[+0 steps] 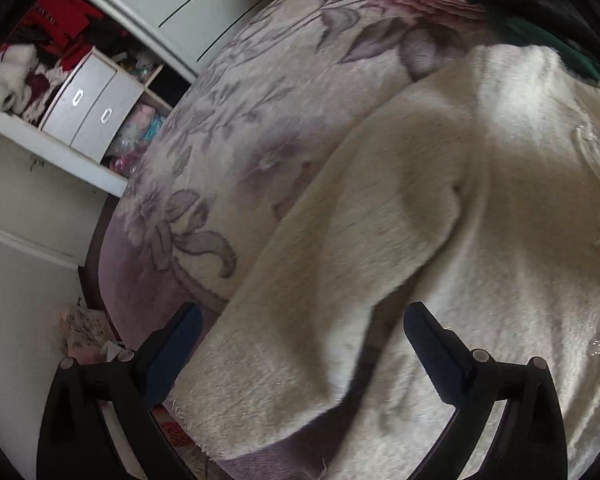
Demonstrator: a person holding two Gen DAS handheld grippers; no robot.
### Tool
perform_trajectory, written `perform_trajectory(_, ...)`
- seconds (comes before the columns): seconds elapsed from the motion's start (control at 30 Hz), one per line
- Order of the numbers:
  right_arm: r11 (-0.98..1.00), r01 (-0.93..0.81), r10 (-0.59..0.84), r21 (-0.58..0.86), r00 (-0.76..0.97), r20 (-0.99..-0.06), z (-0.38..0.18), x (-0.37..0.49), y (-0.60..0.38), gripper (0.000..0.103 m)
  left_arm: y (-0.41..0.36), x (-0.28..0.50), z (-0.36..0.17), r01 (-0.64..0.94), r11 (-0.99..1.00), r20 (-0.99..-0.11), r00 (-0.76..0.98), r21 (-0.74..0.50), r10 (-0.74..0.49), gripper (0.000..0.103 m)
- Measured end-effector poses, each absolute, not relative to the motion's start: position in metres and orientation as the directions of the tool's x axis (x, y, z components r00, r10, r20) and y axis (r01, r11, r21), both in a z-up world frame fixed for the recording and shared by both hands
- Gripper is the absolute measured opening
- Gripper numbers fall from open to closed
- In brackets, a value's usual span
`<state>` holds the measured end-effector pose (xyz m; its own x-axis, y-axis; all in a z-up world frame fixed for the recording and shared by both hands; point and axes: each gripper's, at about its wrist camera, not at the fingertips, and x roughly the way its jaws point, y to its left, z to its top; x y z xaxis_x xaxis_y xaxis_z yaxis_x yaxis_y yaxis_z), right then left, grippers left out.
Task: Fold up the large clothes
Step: 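Grasp the cream jacket's sleeve cuff with the right tool and lift it, then fold the held sleeve across the jacket front with the right tool, release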
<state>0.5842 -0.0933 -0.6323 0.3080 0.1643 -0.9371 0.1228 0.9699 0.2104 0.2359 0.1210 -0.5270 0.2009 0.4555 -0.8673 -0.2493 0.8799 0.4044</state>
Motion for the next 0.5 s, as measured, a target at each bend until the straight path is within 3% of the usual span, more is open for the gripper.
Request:
perform_trajectory(0.13,0.989,0.032,0.138,0.143,0.132,-0.982,-0.716,0.635,-0.020,0.010,0.136,0.233,-0.534,-0.253,0.891,-0.885,0.184,0.378,0.427,0.103)
perform_trajectory(0.17,0.983,0.060,0.169,0.175,0.096,-0.981,-0.730,0.641,-0.022,0.017,0.137,0.232,-0.534,-0.252,0.895,-0.888,0.187,0.369,0.419,0.103)
perform_trajectory(0.27,0.901,0.189,0.383,0.389,0.072,-0.921,-0.727,0.641,-0.055,0.058,0.136,0.232,-0.530,-0.226,0.909,-0.895,0.207,0.350,0.396,0.103)
perform_trajectory(0.3,0.861,0.227,0.443,0.456,0.108,-0.890,-0.714,0.626,-0.068,0.064,0.133,0.231,-0.528,-0.218,0.913,-0.896,0.216,0.344,0.389,0.103)
perform_trajectory(0.4,0.726,0.354,0.539,0.589,0.240,-0.808,-0.676,0.595,-0.156,0.065,0.125,0.231,-0.520,-0.195,0.923,-0.898,0.237,0.331,0.372,0.103)
perform_trajectory(0.5,0.578,0.563,0.484,0.591,0.346,-0.804,-0.666,0.544,-0.257,0.073,0.106,0.235,-0.515,-0.184,0.928,-0.902,0.238,0.323,0.361,0.103)
